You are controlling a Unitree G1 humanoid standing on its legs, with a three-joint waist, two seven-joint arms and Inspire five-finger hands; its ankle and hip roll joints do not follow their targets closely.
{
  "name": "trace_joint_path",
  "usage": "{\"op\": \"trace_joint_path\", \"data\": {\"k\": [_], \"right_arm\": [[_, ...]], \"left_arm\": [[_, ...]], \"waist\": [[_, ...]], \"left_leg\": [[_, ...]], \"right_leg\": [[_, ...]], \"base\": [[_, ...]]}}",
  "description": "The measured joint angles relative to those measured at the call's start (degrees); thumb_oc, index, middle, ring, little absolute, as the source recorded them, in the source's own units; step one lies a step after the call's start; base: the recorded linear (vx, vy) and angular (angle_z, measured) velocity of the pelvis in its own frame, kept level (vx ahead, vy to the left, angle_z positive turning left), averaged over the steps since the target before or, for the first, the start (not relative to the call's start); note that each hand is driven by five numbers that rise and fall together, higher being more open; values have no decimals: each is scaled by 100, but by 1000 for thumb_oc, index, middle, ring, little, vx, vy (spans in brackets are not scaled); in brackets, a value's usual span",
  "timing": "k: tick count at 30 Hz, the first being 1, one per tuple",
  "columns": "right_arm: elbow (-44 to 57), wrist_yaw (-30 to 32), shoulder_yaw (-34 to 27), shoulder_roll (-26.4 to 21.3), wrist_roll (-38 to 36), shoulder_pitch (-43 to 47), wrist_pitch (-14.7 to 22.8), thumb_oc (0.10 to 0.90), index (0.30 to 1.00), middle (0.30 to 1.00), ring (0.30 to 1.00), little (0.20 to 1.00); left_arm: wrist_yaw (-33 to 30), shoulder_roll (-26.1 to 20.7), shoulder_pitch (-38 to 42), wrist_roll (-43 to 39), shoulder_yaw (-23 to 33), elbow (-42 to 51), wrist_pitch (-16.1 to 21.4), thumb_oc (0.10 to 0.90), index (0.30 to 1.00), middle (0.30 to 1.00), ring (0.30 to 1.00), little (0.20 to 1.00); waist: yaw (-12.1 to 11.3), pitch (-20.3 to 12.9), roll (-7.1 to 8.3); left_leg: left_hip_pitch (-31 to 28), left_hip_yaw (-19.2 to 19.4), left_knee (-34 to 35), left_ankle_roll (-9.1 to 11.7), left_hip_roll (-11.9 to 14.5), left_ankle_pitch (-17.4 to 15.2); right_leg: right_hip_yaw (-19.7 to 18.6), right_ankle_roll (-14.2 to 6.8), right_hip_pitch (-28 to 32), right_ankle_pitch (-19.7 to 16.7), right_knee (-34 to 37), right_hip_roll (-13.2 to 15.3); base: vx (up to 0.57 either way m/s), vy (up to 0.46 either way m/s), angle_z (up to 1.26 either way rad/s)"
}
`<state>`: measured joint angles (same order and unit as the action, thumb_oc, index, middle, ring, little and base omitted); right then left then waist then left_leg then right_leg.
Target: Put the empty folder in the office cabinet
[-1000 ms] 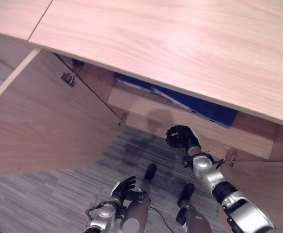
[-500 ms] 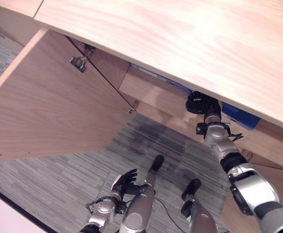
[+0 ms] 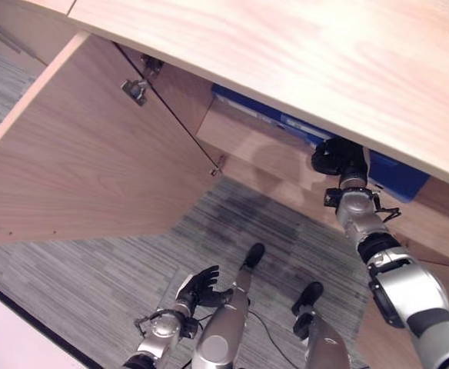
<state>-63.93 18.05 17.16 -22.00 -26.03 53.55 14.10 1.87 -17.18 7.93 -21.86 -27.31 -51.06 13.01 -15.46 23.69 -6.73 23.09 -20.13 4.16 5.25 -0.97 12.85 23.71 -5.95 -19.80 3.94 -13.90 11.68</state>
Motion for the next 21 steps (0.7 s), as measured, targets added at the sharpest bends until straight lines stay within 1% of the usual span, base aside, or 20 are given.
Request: {"op": "trace_joint_path", "data": {"k": [4, 7, 10, 13, 15, 16, 18, 21], "right_arm": [[-132, -39, 1, -51, 6, 85, 58, 400, 300, 300, 300, 300], [-134, -67, -2, -105, 3, 149, 110, 400, 300, 300, 300, 300], [-88, -52, -24, -125, -1, 146, 127, 400, 300, 300, 300, 300], [143, -28, -116, -57, -6, 0, 189, 400, 300, 300, 300, 300], [67, -29, -121, 45, -10, -96, 109, 400, 300, 300, 300, 300], [152, -17, -170, 103, -8, -163, 223, 400, 300, 300, 300, 300], [33, -23, -191, 175, -7, -177, 154, 400, 300, 300, 300, 300], [10, -35, -224, 182, -9, -194, 168, 400, 300, 300, 300, 300]], "left_arm": [[2, -2, 4, 3, -9, 1, 0, 800, 900, 900, 900, 900], [5, -16, 2, 4, -11, 11, -7, 800, 900, 900, 900, 900], [4, -19, 2, 5, 5, 53, -9, 800, 900, 900, 900, 900], [-12, 3, 0, 3, 38, 48, -17, 800, 900, 900, 900, 900], [-24, 7, 9, 4, 37, 45, -34, 800, 900, 900, 900, 900], [-33, 6, 11, 3, 42, 26, -41, 800, 900, 900, 900, 900], [-37, 15, 67, 3, 26, -24, -50, 800, 900, 900, 900, 900], [-44, 19, 120, 3, -19, -79, -54, 800, 900, 900, 900, 900]], "waist": [[16, 35, -64], [6, 63, -127], [-7, 68, -142], [50, 80, -163], [85, 80, -163], [110, 81, -162], [144, 81, -164], [161, 82, -164]], "left_leg": [[19, -44, -7, 15, -12, 12], [92, -51, -37, -11, -12, -6], [164, -49, -82, -13, -11, -7], [187, -52, -83, -15, -4, -5], [189, -51, -77, -27, -11, 4], [192, -52, -71, -31, -13, 7], [196, -39, -70, -28, -13, 44], [193, -47, -70, -26, -10, 62]], "right_leg": [[7, 19, -90, 99, -213, 54], [2, 36, -240, 189, -456, 127], [1, 96, -364, 297, -633, 166], [13, 118, -411, 341, -747, 180], [12, 147, -446, 366, -835, 197], [15, 157, -461, 381, -862, 214], [7, 148, -494, 412, -911, 213], [22, 160, -499, 460, -956, 207]], "base": [[-12, -10, 4], [0, -8, 3], [11, -5, 5], [2, -2, 3], [-2, -5, 5], [0, 0, 0], [0, 0, 0], [-7, -5, 3]]}}
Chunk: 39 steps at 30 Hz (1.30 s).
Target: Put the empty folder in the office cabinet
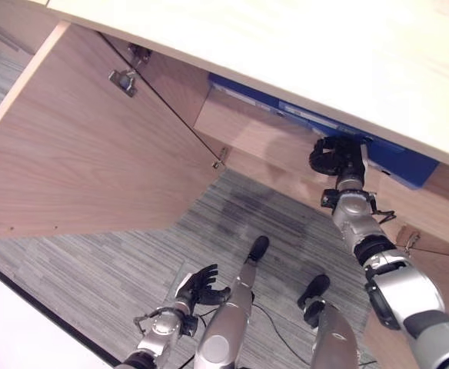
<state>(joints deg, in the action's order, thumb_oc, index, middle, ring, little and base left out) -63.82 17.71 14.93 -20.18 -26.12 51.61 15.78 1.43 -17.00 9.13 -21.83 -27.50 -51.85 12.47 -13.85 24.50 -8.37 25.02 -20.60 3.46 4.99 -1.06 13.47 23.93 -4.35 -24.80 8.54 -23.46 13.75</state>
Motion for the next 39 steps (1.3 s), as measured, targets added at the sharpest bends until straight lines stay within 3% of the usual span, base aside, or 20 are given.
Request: {"op": "trace_joint_path", "data": {"k": [23, 31, 32, 33, 34, 35, 37, 38, 39], "right_arm": [[-161, -101, -277, 6, -345, 98, 116, 400, 300, 300, 300, 300], [-160, -186, -280, -238, -436, 435, 164, 400, 300, 300, 300, 300], [-160, -189, -281, -319, -437, 513, 165, 400, 300, 300, 300, 300], [-160, -191, -290, -456, -437, 599, 185, 400, 300, 300, 300, 300], [-160, -209, -344, -679, -441, 700, 199, 400, 300, 300, 300, 300], [-142, -333, -344, -1005, -443, 794, 210, 400, 300, 300, 300, 300], [-137, -538, -336, -1488, -445, 802, 265, 400, 300, 300, 300, 300], [-157, -573, -330, -1732, -453, 837, 267, 400, 300, 300, 300, 300], [-223, -567, -396, -1885, -468, 960, 268, 400, 300, 300, 300, 300]], "left_arm": [[-95, -8, 15, 14, -41, -42, 11, 800, 900, 900, 900, 900], [-93, -191, -5, 31, -161, 172, 44, 800, 900, 900, 900, 900], [-94, -196, 21, 60, -158, 185, 44, 800, 900, 900, 900, 900], [-97, -198, 67, 76, -160, 180, 49, 800, 900, 900, 900, 900], [-93, -224, 131, 72, -162, 179, 51, 800, 900, 900, 900, 900], [26, -338, 10, 86, -186, 383, 31, 800, 900, 900, 900, 900], [202, -873, -435, 34, -97, 1266, 10, 800, 900, 900, 900, 900], [337, -1509, -784, -58, -183, 2059, 94, 800, 900, 900, 900, 900], [466, -1920, -911, -60, -183, 2378, 223, 800, 900, 900, 900, 900]], "waist": [[21, 1, 0], [66, 34, -84], [79, 55, -151], [86, 66, -172], [102, 117, -132], [-15, 182, -346], [-173, 213, -458], [-111, 209, -419], [-12, 225, -410]], "left_leg": [[130, -19, -2, 21, -13, -34], [509, 150, -12, 20, -7, -41], [598, 142, -13, 30, 0, -88], [738, 186, -8, 153, -15, -465], [938, 377, -261, 16, -130, -691], [979, 540, -428, -67, -126, -714], [988, 640, -222, 3, -176, -774], [1113, 635, -234, 359, -276, -1040], [1309, 593, -456, 422, -443, -1155]], "right_leg": [[6, 37, -220, 101, -272, 102], [-28, 80, -717, 223, -597, 203], [-60, 85, -789, 224, -609, 179], [-153, 117, -905, 219, -557, 151], [-138, 247, -1022, 99, -467, 321], [-199, 204, -1118, 59, -565, 354], [-470, 153, -1312, 97, -683, 345], [-516, 167, -1415, 87, -627, 433], [-468, 214, -1474, 16, -518, 613]], "base": [[0, 0, 0], [-19, 4, 6], [-18, 10, 31], [-15, 16, 49], [-9, 51, 31], [-7, 67, 16], [4, 73, 18], [11, 63, 65], [12, 74, 72]]}}
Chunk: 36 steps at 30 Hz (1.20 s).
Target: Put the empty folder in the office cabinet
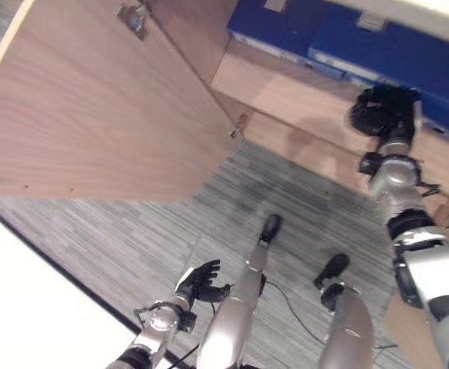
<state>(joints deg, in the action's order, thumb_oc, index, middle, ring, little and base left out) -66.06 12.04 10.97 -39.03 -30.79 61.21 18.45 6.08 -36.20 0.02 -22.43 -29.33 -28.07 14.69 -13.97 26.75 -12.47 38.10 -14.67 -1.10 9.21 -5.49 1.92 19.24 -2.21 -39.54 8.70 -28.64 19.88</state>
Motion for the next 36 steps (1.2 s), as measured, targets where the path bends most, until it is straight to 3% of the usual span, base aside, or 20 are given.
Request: {"op": "trace_joint_path", "data": {"k": [1, 2, 3, 4, 5, 6, 9, 14, 17, 23, 28, 29, 30, 33, 36], "right_arm": [[-196, 25, -99, -320, -89, 322, -46, 400, 300, 300, 300, 300], [-251, 25, -60, -455, -104, 496, -184, 400, 300, 300, 300, 300], [-280, 41, -52, -575, -163, 575, -297, 400, 300, 300, 300, 300], [-365, 93, -86, -643, -239, 629, -301, 400, 300, 300, 300, 300], [-547, 126, -129, -793, -351, 771, -351, 400, 300, 300, 300, 300], [-886, 168, -133, -941, -379, 1031, -560, 400, 300, 300, 300, 300], [-1206, 360, -16, -1079, -431, 1324, -779, 400, 300, 300, 300, 300], [-1080, 352, 165, -931, -431, 1292, -756, 400, 300, 300, 300, 300], [-996, 350, 210, -659, -430, 1265, -659, 400, 300, 300, 300, 300], [-243, 455, 51, -378, -584, 520, -445, 400, 300, 300, 300, 300], [2772, 675, -804, 571, -774, -2124, -103, 400, 300, 300, 300, 300], [3453, 626, -1021, 1026, -772, -2987, -34, 668, 702, 702, 702, 702], [3680, 596, -1099, 1447, -773, -3600, -14, 800, 900, 900, 900, 900], [3723, 448, -942, 1780, -746, -4596, -22, 800, 900, 900, 900, 900], [3715, 350, -942, 1751, -745, -4648, -14, 800, 900, 900, 900, 900]], "left_arm": [[222, -258, -8, -47, -24, 36, -7, 800, 900, 900, 900, 900], [251, -261, -152, -90, -22, -15, -73, 800, 900, 900, 900, 900], [327, -262, -264, -167, 20, -53, -97, 800, 900, 900, 900, 900], [320, -262, -297, -211, 122, -110, -93, 800, 900, 900, 900, 900], [333, -363, -265, -212, 157, -91, -106, 800, 900, 900, 900, 900], [347, -355, -268, -211, 104, -60, -113, 800, 900, 900, 900, 900], [483, -159, -274, -215, -180, -115, -130, 800, 900, 900, 900, 900], [498, 178, -222, -382, -201, -272, -126, 800, 900, 900, 900, 900], [447, 373, -146, -418, -91, -586, -94, 800, 900, 900, 900, 900], [421, 681, -114, -412, 155, -958, -75, 800, 900, 900, 900, 900], [305, 1144, -125, -270, 697, -1331, -102, 800, 900, 900, 900, 900], [253, 1373, -116, -167, 946, -1492, -104, 800, 900, 900, 900, 900], [184, 1474, -121, -134, 1040, -1653, -102, 800, 900, 900, 900, 900], [168, 1439, -175, 92, 1167, -1805, -105, 800, 900, 900, 900, 900], [175, 1470, -116, 148, 1278, -2036, -106, 800, 900, 900, 900, 900]], "waist": [[-63, 32, -55], [-284, -56, -172], [-391, -120, -263], [-366, -120, -263], [-307, -58, -176], [-382, -53, -169], [-390, -32, -139], [-319, 34, -43], [-215, 37, -40], [-10, 56, -12], [321, 185, 177], [350, 216, 223], [419, 214, 240], [636, 178, 377], [834, 177, 448]], "left_leg": [[271, 29, -1208, -315, -276, -41], [-74, -8, -1280, -439, -57, -317], [-326, 129, -728, -437, 109, 120], [-352, 199, -536, -461, 66, 152], [-369, 185, -384, -459, -49, 184], [-339, 173, -309, -462, -48, 352], [-366, 351, -247, -536, -42, 654], [-437, 510, -222, -626, 54, 856], [-561, 505, -78, -631, 213, 992], [-762, 478, 44, -615, 352, 1002], [-1015, 514, 99, -581, 448, 963], [-1195, 522, 133, -571, 482, 933], [-1399, 524, 208, -573, 519, 917], [-1633, 678, 262, -607, 568, 852], [-1696, 855, 198, -656, 567, 813]], "right_leg": [[-88, -10, -80, -63, 395, 217], [-179, -278, -148, -85, 552, 58], [-344, -395, -296, -113, 265, 54], [-434, -387, -327, -50, -41, 67], [-445, -408, -54, -18, 98, 64], [-429, -485, -54, -229, 324, 68], [-438, -499, 0, -311, 369, 84], [-438, -463, 37, -608, 417, 46], [-408, -395, 184, -722, 597, -131], [-292, -337, 421, -759, 766, -292], [-313, -339, 707, -790, 1004, -456], [-294, -290, 916, -823, 1100, -497], [-280, -313, 1144, -818, 1243, -525], [-346, -333, 1466, -1005, 1672, -614], [-453, -325, 1694, -1405, 2115, -715]], "base": [[10, 50, 3], [14, 38, -57], [13, 11, -56], [18, 14, 17], [24, 9, 54], [19, 7, 38], [7, 0, 3], [12, -11, -12], [7, -13, -14], [4, -5, -6], [22, -11, -8], [60, -7, -10], [66, 14, -13], [28, 40, -25], [-16, 70, -31]]}}
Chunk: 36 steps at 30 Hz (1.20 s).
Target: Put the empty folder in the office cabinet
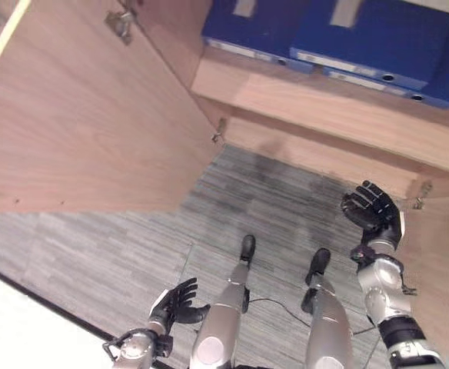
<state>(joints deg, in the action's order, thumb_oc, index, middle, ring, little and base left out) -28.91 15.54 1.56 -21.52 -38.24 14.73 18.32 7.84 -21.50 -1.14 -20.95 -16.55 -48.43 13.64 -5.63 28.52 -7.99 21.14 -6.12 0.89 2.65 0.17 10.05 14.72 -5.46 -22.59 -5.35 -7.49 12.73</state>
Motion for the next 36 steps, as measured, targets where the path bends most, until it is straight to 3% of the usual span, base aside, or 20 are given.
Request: {"op": "trace_joint_path", "data": {"k": [2, 6, 9, 11, 12, 18, 21, 23, 25, 26, 27, 28, 29, 30, 31, 32, 33, 34, 35, 36], "right_arm": [[16, -284, 281, -4, 7, -93, -6, 800, 900, 900, 900, 900], [-138, -576, 444, 219, 13, -192, -157, 800, 900, 900, 900, 900], [-390, -579, 427, 188, 117, -170, -187, 800, 900, 900, 900, 900], [-700, -651, 459, 202, 227, -257, -386, 800, 900, 900, 900, 900], [-746, -695, 483, 203, 302, -518, -392, 800, 900, 900, 900, 900], [-948, -873, 736, 227, 1066, -1144, -647, 800, 900, 900, 900, 900], [-1016, -884, 892, 236, 1564, -1456, -778, 800, 900, 900, 900, 900], [-1209, -881, 916, 394, 1788, -1518, -759, 800, 900, 900, 900, 900], [-1658, -736, 1126, 352, 2023, -1466, -799, 800, 900, 900, 900, 900], [-1710, -774, 1267, 265, 2094, -1490, -866, 800, 900, 900, 900, 900], [-1659, -829, 1343, 267, 2258, -1452, -880, 800, 900, 900, 900, 900], [-1576, -806, 1353, 297, 2258, -1352, -856, 800, 900, 900, 900, 900], [-1575, -801, 1315, 259, 2258, -1396, -867, 800, 900, 900, 900, 900], [-1590, -808, 1213, 212, 2254, -1494, -875, 800, 900, 900, 900, 900], [-1630, -805, 919, 250, 2240, -1772, -880, 800, 900, 900, 900, 900], [-1678, -802, 759, 285, 2235, -1898, -888, 800, 900, 900, 900, 900], [-1776, -797, 329, 733, 2179, -2173, -846, 800, 900, 900, 900, 900], [-1780, -754, 457, 910, 2117, -2270, -913, 800, 900, 900, 900, 900], [-1814, -780, 698, 956, 2124, -2257, -982, 800, 900, 900, 900, 900], [-1811, -863, 754, 1107, 2122, -2220, -988, 800, 900, 900, 900, 900]], "left_arm": [[-3, -14, -17, 118, 84, -81, -19, 800, 900, 900, 900, 900], [7, -18, -147, 124, 204, -282, -108, 800, 900, 900, 900, 900], [10, -17, -170, 152, 135, -270, -110, 800, 900, 900, 900, 900], [31, 3, -206, 167, 139, -345, -174, 800, 900, 900, 900, 900], [35, 6, -289, 183, 112, -383, -184, 800, 900, 900, 900, 900], [22, 48, -534, 241, 489, -437, -242, 800, 900, 900, 900, 900], [-147, 318, -538, 96, 1054, -459, -245, 800, 900, 900, 900, 900], [-395, 484, -539, 89, 1092, -657, -204, 800, 900, 900, 900, 900], [-629, 907, -323, -137, 1660, -858, -178, 800, 900, 900, 900, 900], [-712, 1060, -302, -301, 1858, -819, -92, 800, 900, 900, 900, 900], [-764, 1040, -506, -373, 1841, -790, -90, 800, 900, 900, 900, 900], [-807, 1041, -646, -463, 1856, -954, -231, 800, 900, 900, 900, 900], [-809, 1072, -726, -532, 1812, -962, -217, 800, 900, 900, 900, 900], [-827, 1076, -734, -548, 1687, -1046, -218, 800, 900, 900, 900, 900], [-794, 1082, -683, -538, 1688, -1340, -209, 800, 900, 900, 900, 900], [-793, 1080, -666, -538, 1688, -1462, -209, 800, 900, 900, 900, 900], [-888, 810, -564, -506, 1669, -1534, -216, 800, 900, 900, 900, 900], [-869, 673, -554, -425, 1689, -1630, -239, 800, 900, 900, 900, 900], [-869, 554, -535, -333, 1671, -1621, -242, 800, 900, 900, 900, 900], [-861, 433, -444, -293, 1652, -1615, -241, 800, 900, 900, 900, 900]], "waist": [[79, -145, 170], [-2, -453, 478], [-10, -593, 477], [-25, -632, 486], [-25, -899, 517], [1, -1273, 684], [-9, -1299, 668], [-278, -1501, 468], [-269, -1669, 296], [-396, -1683, 330], [-461, -1696, 449], [-350, -1769, 529], [-244, -1833, 500], [-232, -1846, 523], [-65, -1995, 687], [-66, -2113, 771], [54, -2252, 1319], [89, -2314, 1432], [60, -2364, 1509], [65, -2365, 1560]], "left_leg": [[-64, 60, 11, 20, 11, -23], [-416, 274, 59, 59, 51, -191], [-453, 272, 60, 23, 68, -171], [-798, 272, 84, 36, 93, -219], [-851, 280, 120, 73, 102, -299], [-1441, 216, 260, 72, 159, -341], [-1695, -99, 244, 93, 187, -325], [-1614, -426, 254, 273, 272, -340], [-1410, -627, 299, 412, 320, -389], [-1408, -248, 336, 550, 411, -503], [-1399, 680, 310, 495, 585, -507], [-1432, 2332, 49, 482, 1043, -533], [-1642, 2638, 17, 531, 1353, -517], [-1858, 2472, 10, 596, 1446, -536], [-2131, 2598, -162, 646, 1469, -557], [-2257, 2534, -102, 788, 1375, -711], [-2182, 2397, -139, 519, 934, -727], [-2137, 2267, -101, 398, 864, -732], [-2152, 2282, 0, 291, 844, -744], [-2092, 2226, -31, 116, 726, -780]], "right_leg": [[-40, -12, 143, -86, 330, -42], [-152, -10, 518, -171, 659, -67], [-137, 8, 605, -278, 735, -118], [-113, 10, 1027, -335, 914, -181], [-103, -6, 1106, -307, 1004, -179], [9, -39, 1700, -187, 1125, -225], [322, -18, 2225, -128, 1186, -272], [709, 4, 2383, -44, 1169, -410], [1398, 81, 2575, 66, 1291, -391], [1531, 140, 2588, 67, 1290, -316], [1589, 247, 2573, 13, 1290, -168], [1633, 230, 2554, -3, 1264, 1], [1766, 111, 2634, -79, 1212, 75], [1860, 52, 2744, -87, 1069, 238], [2137, -148, 2981, -102, 1014, 477], [2157, -203, 3005, -132, 941, 593], [2168, -167, 3008, -529, 812, 999], [2185, 4, 2917, -693, 625, 1108], [2126, -146, 2671, -473, 339, 1105], [1975, -214, 2497, -515, 75, 964]], "base": [[54, 26, -17], [21, 5, -25], [40, -17, -3], [73, -23, -2], [78, -20, -1], [48, -70, 6], [-21, -100, 53], [-130, -82, 95], [-106, 107, 149], [-67, 125, 110], [-50, 197, 49], [-46, 211, 38], [-51, 345, 51], [-16, 221, 95], [22, 433, 88], [35, 426, 107], [39, 555, 73], [42, 481, 56], [46, 462, 29], [52, 472, 33]]}}
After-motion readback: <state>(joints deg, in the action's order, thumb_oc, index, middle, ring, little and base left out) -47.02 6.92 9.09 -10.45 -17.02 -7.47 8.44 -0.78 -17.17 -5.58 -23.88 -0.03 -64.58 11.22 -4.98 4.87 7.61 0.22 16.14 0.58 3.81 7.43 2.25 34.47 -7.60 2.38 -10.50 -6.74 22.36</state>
